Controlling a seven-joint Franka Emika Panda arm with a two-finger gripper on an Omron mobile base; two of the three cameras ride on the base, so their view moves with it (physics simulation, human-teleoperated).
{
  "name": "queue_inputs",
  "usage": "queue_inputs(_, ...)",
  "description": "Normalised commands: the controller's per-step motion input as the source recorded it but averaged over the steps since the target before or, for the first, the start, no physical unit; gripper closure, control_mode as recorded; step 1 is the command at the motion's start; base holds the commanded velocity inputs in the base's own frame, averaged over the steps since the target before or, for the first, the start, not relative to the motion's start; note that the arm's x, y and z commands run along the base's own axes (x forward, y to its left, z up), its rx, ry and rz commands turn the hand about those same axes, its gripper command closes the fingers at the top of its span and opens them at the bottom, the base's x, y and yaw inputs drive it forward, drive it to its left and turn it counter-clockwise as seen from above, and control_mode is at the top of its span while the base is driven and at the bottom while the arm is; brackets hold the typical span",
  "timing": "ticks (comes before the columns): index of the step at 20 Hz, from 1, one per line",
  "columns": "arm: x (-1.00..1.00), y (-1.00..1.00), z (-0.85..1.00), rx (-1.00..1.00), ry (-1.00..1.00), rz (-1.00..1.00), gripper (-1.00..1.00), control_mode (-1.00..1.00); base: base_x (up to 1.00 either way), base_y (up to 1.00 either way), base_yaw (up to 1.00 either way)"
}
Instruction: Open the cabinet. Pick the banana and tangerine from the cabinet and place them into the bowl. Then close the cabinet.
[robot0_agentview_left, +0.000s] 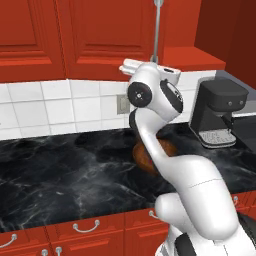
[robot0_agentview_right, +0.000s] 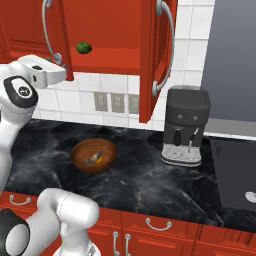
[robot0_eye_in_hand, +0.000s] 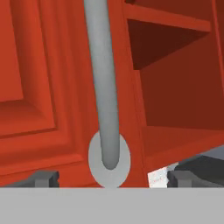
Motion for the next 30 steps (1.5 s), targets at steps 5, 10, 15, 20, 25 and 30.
queue_inputs(5, 0.92, -0.21, -0.13, 0.00, 0.06, 0.00, -1.00, -1.00, 0.00, 0.00, 0.00)
queue_inputs(10, 0.82, -0.21, -0.26, 0.00, 0.00, 0.00, -1.00, -1.00, 0.00, 0.00, 0.00)
queue_inputs(15, 0.17, -0.07, -0.04, 0.00, 0.00, 0.00, -1.00, -1.00, 0.00, 0.00, 0.00)
queue_inputs(20, -0.87, 0.00, 0.22, 0.15, 0.00, 0.00, -1.00, -1.00, 0.00, 0.00, 0.00)
queue_inputs(25, -1.00, -0.13, 0.19, 0.27, 0.03, -0.09, -1.00, -1.00, 0.00, 0.00, 0.00)
queue_inputs(30, -1.00, -0.55, 0.48, 0.36, 0.12, -0.16, -1.00, -1.00, 0.00, 0.00, 0.00)
